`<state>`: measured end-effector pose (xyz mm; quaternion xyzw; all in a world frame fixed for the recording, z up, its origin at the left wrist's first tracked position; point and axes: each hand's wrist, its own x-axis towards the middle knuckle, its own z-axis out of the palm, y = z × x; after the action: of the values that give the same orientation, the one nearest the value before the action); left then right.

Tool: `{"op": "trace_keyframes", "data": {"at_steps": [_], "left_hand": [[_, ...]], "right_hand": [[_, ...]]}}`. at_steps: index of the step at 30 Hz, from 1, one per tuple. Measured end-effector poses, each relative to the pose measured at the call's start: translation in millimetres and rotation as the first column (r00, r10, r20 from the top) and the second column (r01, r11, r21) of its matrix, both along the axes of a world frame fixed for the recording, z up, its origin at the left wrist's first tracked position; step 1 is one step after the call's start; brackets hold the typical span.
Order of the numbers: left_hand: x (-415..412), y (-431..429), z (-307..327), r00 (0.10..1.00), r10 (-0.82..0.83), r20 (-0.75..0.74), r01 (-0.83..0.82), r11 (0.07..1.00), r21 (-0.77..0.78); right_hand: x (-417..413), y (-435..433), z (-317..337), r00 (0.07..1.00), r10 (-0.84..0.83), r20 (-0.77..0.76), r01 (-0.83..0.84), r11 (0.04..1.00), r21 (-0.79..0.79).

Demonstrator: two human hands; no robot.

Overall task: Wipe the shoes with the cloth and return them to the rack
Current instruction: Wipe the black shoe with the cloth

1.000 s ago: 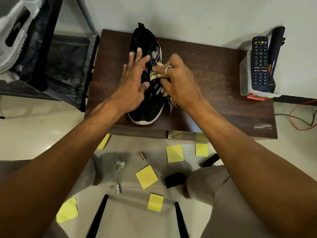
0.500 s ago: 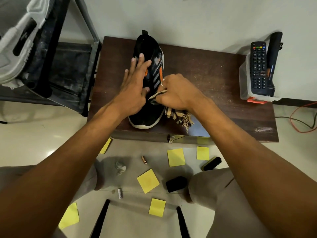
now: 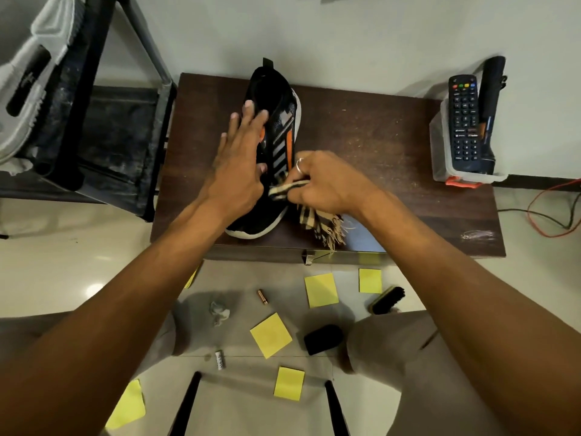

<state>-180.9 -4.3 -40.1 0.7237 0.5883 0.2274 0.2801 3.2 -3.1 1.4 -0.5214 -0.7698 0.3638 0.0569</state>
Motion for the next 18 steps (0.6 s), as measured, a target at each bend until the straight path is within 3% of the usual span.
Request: {"op": "trace_keyframes", "data": {"at_steps": [3,5,7,9,14,18], "left_hand": [[14,-13,-6,0.98,0.191,-0.052,-0.189,0.981,0.046],[20,-19,-11,0.959,0.263,-0.101,-0.259,0.964,0.056],[20,-20,-15,0.948,0.266,-0.175,-0.257,0.964,0.074],[18,-18,-16,0.948,0.226,-0.225,-0.21,0.973,0.096],[13,-17,-13,0.973,0.17,-0.159,-0.162,0.985,0.061],[12,-17,-12,0.975,0.148,-0.166,-0.137,0.988,0.076]], "right_hand": [[6,2,-2,0.995,-0.016,-0.101,0.018,1.0,0.026],[8,10,-6,0.976,-0.102,-0.192,0.142,0.968,0.208],[7,19,-13,0.952,-0.185,-0.246,0.266,0.896,0.356],[0,22,-19,0.944,-0.226,-0.242,0.307,0.872,0.381],[-10,19,-21,0.965,-0.208,-0.162,0.255,0.889,0.38],[-8,8,-16,1.0,-0.018,0.012,0.013,0.942,0.336]]}}
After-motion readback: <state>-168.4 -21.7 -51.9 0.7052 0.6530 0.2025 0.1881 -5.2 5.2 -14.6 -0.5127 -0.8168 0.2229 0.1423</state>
